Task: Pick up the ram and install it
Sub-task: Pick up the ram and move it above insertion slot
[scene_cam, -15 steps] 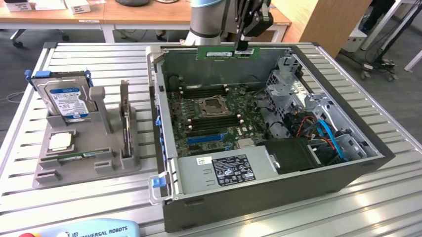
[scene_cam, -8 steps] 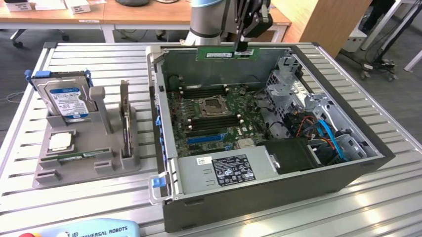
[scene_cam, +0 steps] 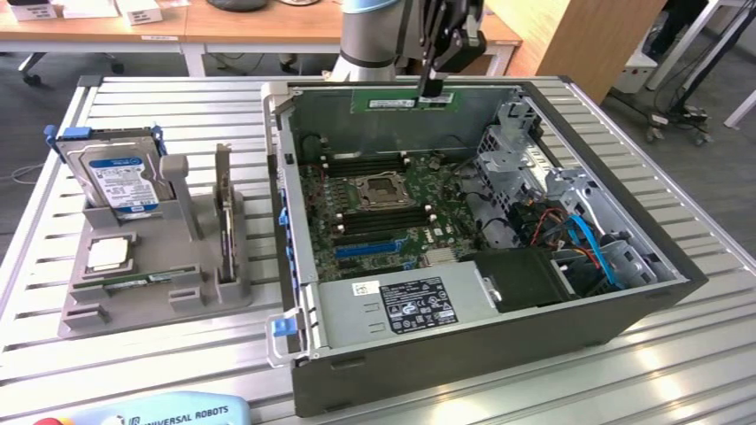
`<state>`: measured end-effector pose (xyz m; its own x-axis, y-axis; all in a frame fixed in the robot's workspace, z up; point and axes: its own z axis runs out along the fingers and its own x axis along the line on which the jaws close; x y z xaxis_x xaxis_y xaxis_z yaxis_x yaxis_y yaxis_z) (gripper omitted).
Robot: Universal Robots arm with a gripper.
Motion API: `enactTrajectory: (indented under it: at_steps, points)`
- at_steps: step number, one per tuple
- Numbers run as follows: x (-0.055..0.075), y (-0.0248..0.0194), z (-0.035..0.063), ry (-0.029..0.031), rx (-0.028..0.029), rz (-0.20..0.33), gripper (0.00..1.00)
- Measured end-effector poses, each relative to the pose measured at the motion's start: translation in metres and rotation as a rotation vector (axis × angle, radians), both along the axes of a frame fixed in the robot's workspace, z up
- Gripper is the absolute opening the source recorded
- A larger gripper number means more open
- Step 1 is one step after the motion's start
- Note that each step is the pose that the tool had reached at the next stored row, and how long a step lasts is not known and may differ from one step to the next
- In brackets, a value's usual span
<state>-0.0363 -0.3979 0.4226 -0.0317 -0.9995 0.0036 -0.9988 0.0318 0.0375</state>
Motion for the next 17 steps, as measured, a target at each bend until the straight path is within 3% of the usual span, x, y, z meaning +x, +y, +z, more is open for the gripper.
enactTrajectory:
  at_steps: [17]
  points:
    - [0.0001, 0.0000, -0.0106, 0.0000, -0.0001, 0.000, 0.12]
